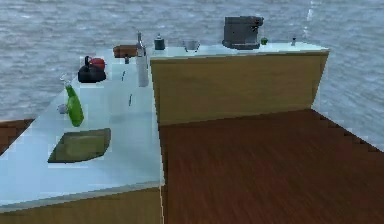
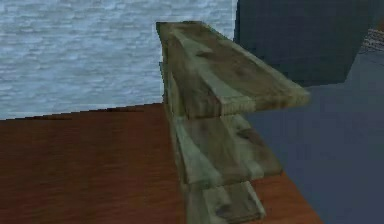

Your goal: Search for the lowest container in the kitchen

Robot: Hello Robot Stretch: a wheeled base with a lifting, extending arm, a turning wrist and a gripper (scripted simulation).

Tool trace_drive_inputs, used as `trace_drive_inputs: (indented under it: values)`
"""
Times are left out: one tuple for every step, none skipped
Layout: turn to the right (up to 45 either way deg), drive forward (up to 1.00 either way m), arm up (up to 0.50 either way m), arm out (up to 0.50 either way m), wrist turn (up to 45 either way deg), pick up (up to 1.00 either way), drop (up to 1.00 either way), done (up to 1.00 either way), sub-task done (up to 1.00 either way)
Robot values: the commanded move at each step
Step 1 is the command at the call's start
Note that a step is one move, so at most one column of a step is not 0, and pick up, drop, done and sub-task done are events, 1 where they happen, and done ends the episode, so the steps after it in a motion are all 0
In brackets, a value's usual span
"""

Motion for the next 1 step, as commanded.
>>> trace_drive_inputs:
  values:
    - [30.0, 0.0, 0.0, 0.0, 0.0, 0.0, 0.0, 0.0, 0.0]
